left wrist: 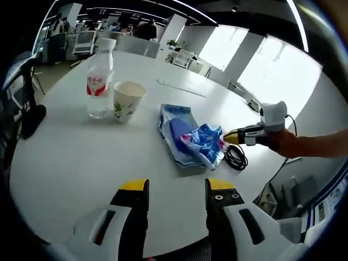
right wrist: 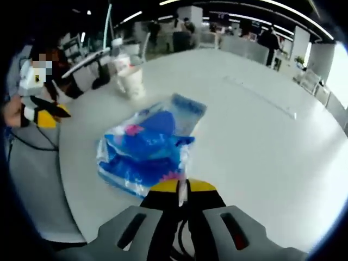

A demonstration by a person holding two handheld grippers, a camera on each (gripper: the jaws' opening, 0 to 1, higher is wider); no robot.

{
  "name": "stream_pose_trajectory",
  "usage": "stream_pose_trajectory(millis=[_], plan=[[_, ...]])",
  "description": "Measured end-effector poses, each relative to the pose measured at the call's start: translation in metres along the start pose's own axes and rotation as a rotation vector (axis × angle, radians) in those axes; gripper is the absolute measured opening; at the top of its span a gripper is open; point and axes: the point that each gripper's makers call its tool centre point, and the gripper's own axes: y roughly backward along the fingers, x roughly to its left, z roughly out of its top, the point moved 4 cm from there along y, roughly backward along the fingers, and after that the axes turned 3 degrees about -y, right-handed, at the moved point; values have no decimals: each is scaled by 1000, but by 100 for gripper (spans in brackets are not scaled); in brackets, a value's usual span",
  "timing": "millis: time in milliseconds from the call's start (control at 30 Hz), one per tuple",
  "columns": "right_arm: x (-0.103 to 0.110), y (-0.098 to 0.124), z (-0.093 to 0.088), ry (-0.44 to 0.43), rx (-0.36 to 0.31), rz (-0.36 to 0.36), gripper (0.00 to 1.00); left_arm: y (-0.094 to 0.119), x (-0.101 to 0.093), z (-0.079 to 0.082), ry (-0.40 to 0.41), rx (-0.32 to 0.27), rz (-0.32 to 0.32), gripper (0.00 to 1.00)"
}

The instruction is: Arrange the tabletop items into an orderly group along one side of the table until the central work area is clear of visible clutter.

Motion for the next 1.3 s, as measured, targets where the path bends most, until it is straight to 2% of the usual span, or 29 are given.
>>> stream_pose_trajectory(millis=[100,267,467,767,933,1133,1300], plan=[[5,2,-4,-23,-7,-1,2,-15,-11,4,-19,14,-26,40],[10,5,-11,-67,-20,-9,3,-37,-22,6,3,36,-56,39],[14,12,-21,-140,-39,-19,3,-60,-34,5,-48,72,-80,38],[21,17,-33,-185,-50,-28,3,-78,-35,5,-77,90,-85,35],[14,19,-27,-186,-67,-51,5,-84,-39,8,-78,91,-91,34],[11,11,-17,-175,-59,-30,12,-91,-42,8,-61,91,-91,32],[14,5,-12,-154,-56,-22,9,-97,-41,6,-59,104,-78,28]])
